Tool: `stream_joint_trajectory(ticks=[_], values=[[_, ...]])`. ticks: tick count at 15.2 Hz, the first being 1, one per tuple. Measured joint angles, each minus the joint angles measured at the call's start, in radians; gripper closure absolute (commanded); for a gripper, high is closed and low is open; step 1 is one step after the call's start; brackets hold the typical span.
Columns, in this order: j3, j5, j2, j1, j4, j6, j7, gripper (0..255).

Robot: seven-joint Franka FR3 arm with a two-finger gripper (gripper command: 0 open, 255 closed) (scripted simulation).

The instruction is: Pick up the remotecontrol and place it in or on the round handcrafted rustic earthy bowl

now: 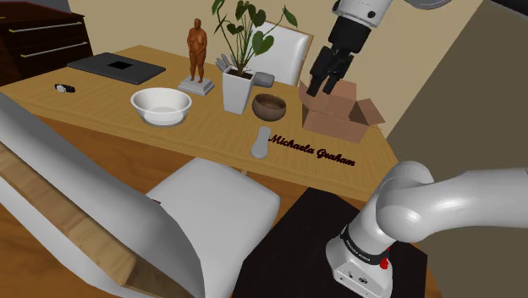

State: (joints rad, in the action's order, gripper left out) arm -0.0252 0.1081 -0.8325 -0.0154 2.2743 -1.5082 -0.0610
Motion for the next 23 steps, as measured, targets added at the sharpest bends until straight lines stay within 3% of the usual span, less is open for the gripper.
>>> stream_joint_trajectory(ticks=[2, 7, 15, 23], values=[[0.005, 0.001, 0.009, 0.004, 0.006, -0.015, -0.011, 0], [0.028, -0.004, 0.101, 0.051, 0.063, -0.154, -0.099, 0], [0.07, -0.019, 0.311, 0.127, 0.116, -0.402, -0.275, 0], [0.082, -0.062, 0.561, 0.204, 0.088, -0.604, -0.454, 0]])
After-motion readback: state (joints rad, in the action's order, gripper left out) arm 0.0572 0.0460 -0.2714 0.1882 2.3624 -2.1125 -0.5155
